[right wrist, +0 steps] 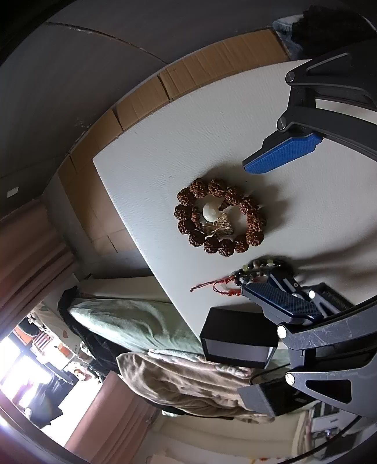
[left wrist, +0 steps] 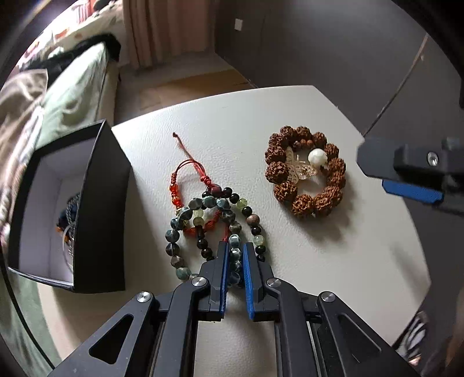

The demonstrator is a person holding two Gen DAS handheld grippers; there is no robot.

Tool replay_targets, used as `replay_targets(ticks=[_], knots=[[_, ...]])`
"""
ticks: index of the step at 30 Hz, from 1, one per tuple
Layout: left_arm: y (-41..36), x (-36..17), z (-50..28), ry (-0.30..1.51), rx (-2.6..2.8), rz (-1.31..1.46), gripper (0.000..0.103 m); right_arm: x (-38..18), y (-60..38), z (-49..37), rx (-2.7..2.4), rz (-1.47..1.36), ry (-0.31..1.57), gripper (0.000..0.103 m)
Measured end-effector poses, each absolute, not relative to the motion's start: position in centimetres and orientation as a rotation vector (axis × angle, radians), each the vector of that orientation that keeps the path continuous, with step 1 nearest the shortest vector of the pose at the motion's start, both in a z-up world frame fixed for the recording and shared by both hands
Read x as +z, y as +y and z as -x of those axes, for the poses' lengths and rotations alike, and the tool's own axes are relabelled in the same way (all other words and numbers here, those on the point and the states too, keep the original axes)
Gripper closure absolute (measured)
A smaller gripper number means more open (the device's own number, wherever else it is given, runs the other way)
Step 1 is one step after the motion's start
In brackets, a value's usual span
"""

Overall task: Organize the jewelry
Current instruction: 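Lift the stone-bead bracelet with the left gripper and pull it free, then carry the stone-bead bracelet into the black box and open the left gripper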

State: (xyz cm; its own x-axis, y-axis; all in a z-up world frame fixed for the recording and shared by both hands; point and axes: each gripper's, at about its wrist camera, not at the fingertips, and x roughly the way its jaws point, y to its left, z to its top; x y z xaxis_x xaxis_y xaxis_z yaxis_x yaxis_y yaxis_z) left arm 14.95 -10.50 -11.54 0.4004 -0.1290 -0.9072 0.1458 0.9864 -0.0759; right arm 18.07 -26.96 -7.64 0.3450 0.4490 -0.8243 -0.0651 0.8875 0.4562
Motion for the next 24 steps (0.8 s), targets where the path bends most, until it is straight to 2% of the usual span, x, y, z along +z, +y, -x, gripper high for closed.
replay_targets(ticks=[5,9,17,20,23,24], knots=[[-9.7,-11.6,-15.2,1.142,-0.205,0.026,0.094,-7.8,-26.6,-18.0,0.348,-0.371,1.179,0.025],[-7.5,-11.4,-15.3,1.156,-0.241,0.18,0.094,-7.8,-26.5,-18.0,0.359,-0.372,1.181,0.025],[-4.2,-8.7,-15.1,1.091,-0.248,0.317,0.094,-8.1,-24.4,-17.8,0.408,-0.33,1.194,0.025],[-2.9,-7.9,-14.9,1.071,-0.245,0.355,0.094,-8.5,-23.3,-17.7,0.43,-0.308,1.213,0.041],[-2.0,-7.0,-14.9,1.048,-0.242,0.385,0.094,-9.2,-22.4,-17.8,0.43,-0.288,1.228,0.044],[-1.5,-6.8,-14.9,1.041,-0.244,0.403,0.094,-9.3,-22.2,-17.8,0.433,-0.285,1.232,0.05]])
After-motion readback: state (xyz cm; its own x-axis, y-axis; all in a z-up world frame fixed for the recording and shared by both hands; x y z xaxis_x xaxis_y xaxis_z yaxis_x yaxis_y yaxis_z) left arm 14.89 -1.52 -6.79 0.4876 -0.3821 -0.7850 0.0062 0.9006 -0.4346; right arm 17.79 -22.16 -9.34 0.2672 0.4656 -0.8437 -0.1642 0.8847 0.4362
